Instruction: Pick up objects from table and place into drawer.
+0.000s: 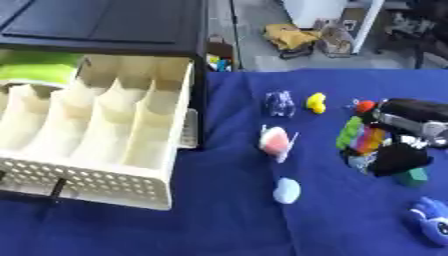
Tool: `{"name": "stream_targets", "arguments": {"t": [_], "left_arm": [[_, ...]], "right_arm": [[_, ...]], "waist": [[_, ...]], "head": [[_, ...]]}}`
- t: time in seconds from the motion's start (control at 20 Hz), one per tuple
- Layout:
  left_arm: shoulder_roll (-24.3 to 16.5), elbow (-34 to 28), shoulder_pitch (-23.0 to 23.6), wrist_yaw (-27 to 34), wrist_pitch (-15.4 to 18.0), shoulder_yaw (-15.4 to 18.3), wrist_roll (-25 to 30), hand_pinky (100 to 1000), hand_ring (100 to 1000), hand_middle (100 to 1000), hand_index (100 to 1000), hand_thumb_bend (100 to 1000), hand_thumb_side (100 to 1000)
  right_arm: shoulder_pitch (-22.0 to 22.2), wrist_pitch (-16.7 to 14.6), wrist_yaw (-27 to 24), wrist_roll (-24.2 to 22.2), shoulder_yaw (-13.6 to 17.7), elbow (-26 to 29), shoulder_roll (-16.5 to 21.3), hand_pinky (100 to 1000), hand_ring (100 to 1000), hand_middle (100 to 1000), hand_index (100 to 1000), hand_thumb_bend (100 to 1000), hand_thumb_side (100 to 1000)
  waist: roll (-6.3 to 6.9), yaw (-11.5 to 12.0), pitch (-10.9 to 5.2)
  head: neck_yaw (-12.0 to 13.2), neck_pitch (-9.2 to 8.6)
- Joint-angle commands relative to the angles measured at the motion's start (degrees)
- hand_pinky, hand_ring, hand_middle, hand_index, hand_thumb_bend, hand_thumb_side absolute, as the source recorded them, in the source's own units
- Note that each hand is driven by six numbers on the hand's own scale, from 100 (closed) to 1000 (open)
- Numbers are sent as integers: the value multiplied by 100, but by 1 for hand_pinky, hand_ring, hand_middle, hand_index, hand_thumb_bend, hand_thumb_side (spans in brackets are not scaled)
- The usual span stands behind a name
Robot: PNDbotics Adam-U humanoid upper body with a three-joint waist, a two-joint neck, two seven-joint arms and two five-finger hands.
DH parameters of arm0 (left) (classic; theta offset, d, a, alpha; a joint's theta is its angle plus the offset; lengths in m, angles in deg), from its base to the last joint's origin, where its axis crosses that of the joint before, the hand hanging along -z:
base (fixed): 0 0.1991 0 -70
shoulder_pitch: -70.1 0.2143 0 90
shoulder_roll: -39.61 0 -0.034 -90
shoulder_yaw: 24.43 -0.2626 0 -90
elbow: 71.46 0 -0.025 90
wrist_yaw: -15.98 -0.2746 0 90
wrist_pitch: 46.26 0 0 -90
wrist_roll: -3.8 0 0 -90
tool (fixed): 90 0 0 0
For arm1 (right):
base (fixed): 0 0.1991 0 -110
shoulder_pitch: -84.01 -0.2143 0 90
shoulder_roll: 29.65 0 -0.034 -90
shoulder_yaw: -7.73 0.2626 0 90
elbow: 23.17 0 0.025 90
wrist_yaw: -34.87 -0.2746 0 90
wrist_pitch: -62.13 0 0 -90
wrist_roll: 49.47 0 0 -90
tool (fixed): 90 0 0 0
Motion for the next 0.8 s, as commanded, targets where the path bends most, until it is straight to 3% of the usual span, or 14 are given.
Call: {"name": "stream_targets", "arguments": {"t": [0.05, 0.45, 0.8], "left_arm": [[-126, -73, -63, -13, -11, 1, 20, 345, 498, 544, 741, 133, 1000], [-184, -73, -39, 7, -17, -21, 50, 346, 499, 543, 741, 136, 1000], [-219, -73, -7, 44, -24, -46, 83, 347, 499, 543, 741, 137, 1000]], "right_arm": [[-215, 478, 88, -626, 133, 114, 240, 524, 696, 390, 503, 100, 529], [-982, 56, 299, -812, 40, 115, 212, 534, 706, 389, 488, 100, 586], [-2045, -52, 603, -1263, -139, 115, -254, 535, 705, 384, 481, 100, 625]], "waist": [[-13, 14, -136], [-129, 104, -242], [-206, 200, -337]], "head": [[46, -55], [134, -32], [102, 40]]}}
